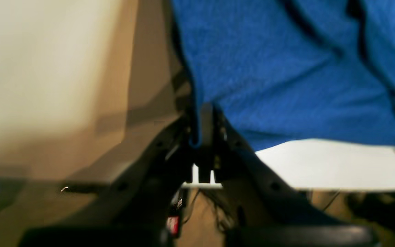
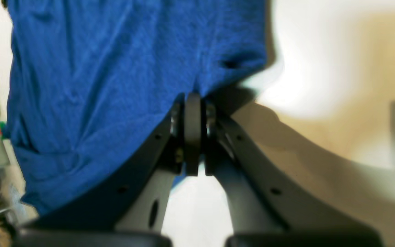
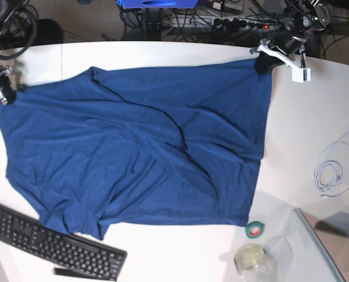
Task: Layout the t-shirt on the table in an organized manner, then fold the t-shirt properly
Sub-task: 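Grasp the shirt corners with both grippers at the shirt's outer edges, then hold the shirt corners with both grippers and pull them apart to stretch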
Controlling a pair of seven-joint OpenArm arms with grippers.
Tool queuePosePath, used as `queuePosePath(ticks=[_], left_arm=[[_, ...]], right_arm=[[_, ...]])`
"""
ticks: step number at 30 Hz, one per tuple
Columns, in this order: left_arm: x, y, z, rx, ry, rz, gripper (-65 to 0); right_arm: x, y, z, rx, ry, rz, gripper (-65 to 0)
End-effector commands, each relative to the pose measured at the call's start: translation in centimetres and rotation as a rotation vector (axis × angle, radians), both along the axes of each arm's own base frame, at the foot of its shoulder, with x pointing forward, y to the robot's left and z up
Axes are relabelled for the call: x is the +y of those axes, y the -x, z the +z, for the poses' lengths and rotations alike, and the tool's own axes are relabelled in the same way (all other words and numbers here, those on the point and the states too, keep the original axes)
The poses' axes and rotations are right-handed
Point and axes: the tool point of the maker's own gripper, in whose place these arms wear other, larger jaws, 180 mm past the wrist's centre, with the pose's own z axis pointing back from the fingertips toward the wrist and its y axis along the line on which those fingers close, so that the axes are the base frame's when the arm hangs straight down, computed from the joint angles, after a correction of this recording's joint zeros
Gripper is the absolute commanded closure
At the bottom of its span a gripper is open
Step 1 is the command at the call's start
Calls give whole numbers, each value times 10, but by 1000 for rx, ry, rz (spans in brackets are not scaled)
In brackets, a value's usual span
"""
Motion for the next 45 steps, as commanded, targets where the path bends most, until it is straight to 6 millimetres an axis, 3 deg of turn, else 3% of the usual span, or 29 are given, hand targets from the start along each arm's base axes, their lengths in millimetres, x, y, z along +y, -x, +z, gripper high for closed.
queuePosePath(ticks=[1,6,11,15,22,27,33,45], left_arm=[[5,-10,15,-60,-14,-2,0],[7,-15,31,-95,-53,-23,0],[8,-13,42,-114,-79,-37,0],[11,-11,43,-103,-91,-24,0],[12,11,36,-53,-94,-27,0],[12,22,33,-27,-91,-25,0],[11,23,32,-24,-88,-23,0],[12,25,30,-14,-91,-25,0]], right_arm=[[-11,-13,19,-55,31,-8,-5],[-23,-6,33,-17,25,-62,-6],[-20,-6,43,-2,30,-21,-6],[-23,-2,38,33,7,-77,-6],[-27,7,32,74,-14,-130,-6],[-22,15,16,112,-59,-152,-6],[-18,17,3,125,-65,-167,-6],[-15,24,-2,146,-58,-149,-17]])
